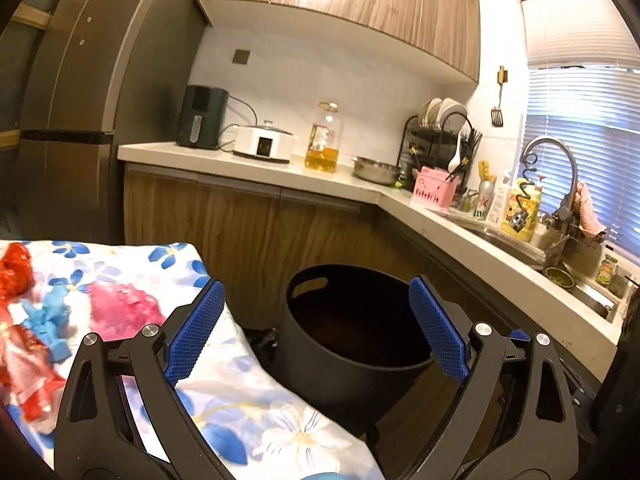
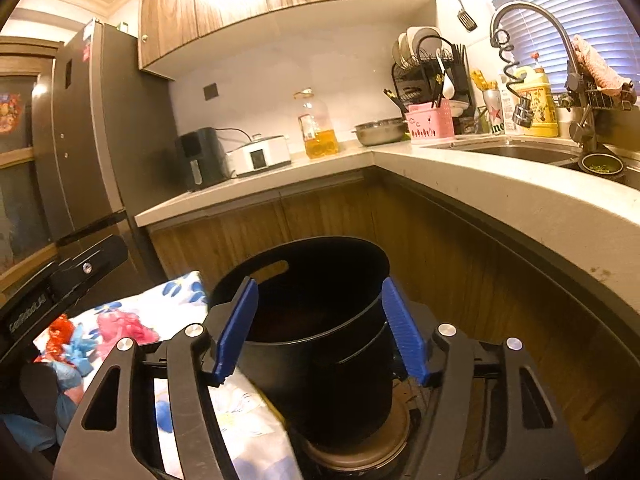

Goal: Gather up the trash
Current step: 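Move both open tools back toward the table, then grasp the purple glove with the left tool while the right tool grasps the red-white bag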

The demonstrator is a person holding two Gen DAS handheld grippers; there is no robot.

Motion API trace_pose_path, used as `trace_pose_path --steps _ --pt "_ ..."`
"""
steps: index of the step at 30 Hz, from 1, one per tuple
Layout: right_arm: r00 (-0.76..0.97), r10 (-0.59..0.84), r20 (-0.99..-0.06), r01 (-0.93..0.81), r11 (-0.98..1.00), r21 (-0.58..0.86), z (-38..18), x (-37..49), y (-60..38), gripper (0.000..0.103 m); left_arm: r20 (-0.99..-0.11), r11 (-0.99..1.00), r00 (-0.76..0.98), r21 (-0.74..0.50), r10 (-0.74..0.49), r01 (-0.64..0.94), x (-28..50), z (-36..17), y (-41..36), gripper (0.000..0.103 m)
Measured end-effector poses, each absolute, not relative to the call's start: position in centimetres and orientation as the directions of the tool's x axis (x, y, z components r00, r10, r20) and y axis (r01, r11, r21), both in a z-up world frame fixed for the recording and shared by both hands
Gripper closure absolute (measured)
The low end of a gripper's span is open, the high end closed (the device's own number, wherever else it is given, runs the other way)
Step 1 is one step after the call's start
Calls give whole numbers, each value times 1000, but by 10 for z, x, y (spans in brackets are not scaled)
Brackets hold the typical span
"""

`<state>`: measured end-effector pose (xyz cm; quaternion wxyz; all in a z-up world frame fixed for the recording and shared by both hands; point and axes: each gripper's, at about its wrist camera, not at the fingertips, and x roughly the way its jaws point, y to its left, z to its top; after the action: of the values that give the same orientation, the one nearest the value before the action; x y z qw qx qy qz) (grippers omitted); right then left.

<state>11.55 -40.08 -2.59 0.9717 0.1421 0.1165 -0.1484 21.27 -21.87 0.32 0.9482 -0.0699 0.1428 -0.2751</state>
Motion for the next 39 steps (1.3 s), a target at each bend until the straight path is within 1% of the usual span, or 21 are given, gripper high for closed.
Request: trace_pose_path --steps 3,5,11,14,21,24,29,34,37,39 --pt "938 -240 -250 299 925 234 -20 105 -388 36 -219 858 832 -199 -510 474 193 7 -199 11" --pt "944 -229 -237 282 933 225 -17 98 -376 34 -213 883 860 -188 -464 430 179 7 -184 11" --pt "957 -190 -219 234 952 199 -14 86 -343 33 -238 924 898 -200 -369 327 153 9 -139 11" --pt "964 -156 -217 200 960 197 -14 80 -325 33 -228 940 919 -196 -322 281 136 7 -113 11" --pt "972 -81 -222 123 975 187 -20 70 -283 33 -231 982 958 -123 -169 144 98 -15 -55 11" --pt "974 -50 -222 92 978 185 -23 68 -266 33 -233 989 967 -124 -108 81 85 -28 -29 11" --pt "972 13 -236 29 984 173 -32 69 -238 33 -280 994 960 -107 -19 -11 74 -59 10 11" --pt "962 68 -264 -27 987 158 -45 72 -209 34 -324 992 945 -106 36 -74 74 -83 32 11" --pt "958 88 -274 -49 988 145 -52 74 -194 34 -346 991 937 -109 41 -83 78 -93 36 11" --pt "953 96 -286 -59 989 136 -57 77 -186 34 -377 991 926 -112 30 -78 84 -101 38 11"
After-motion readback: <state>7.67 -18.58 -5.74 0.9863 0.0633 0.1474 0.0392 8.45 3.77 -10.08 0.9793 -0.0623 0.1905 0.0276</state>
